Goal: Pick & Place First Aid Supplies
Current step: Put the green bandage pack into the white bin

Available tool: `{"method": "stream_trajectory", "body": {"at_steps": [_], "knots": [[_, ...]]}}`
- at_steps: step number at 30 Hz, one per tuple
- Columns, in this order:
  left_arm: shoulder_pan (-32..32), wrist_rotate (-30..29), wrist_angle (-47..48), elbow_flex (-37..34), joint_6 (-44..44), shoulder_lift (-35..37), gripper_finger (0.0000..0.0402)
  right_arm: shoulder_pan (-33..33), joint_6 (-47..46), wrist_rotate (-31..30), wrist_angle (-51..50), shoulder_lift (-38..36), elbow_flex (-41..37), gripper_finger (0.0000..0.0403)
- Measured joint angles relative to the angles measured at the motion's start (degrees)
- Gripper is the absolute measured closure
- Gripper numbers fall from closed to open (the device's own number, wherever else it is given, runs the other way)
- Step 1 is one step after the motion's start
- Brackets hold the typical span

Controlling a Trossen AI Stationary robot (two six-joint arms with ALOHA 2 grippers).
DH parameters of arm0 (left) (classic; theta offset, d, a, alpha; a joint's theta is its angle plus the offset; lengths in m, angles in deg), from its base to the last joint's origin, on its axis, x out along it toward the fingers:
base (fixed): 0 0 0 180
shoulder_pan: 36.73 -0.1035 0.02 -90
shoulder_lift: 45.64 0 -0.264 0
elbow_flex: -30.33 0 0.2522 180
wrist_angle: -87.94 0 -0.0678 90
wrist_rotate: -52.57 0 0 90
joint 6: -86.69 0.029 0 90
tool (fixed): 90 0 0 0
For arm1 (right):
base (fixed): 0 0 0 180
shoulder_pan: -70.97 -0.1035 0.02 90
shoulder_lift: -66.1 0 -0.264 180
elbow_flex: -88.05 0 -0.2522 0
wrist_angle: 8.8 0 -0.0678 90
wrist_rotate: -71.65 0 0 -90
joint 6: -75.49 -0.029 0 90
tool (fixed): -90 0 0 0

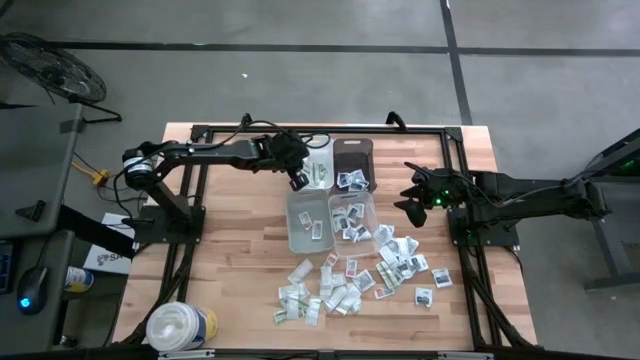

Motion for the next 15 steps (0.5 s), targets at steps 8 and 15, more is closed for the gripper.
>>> {"method": "stream_trajectory", "body": {"at_steps": [8,15], "knots": [[0.0,3.0,0.0,0.0,0.0,0.0,0.0313,0.0,0.6,-0.4,0.0,0.0,0.0,0.0181],[0.1,12.0,0.8,-0.1,-0.9,1.4,0.0292,0.0,0.8,0.3,0.0,0.0,0.0,0.0181]]}}
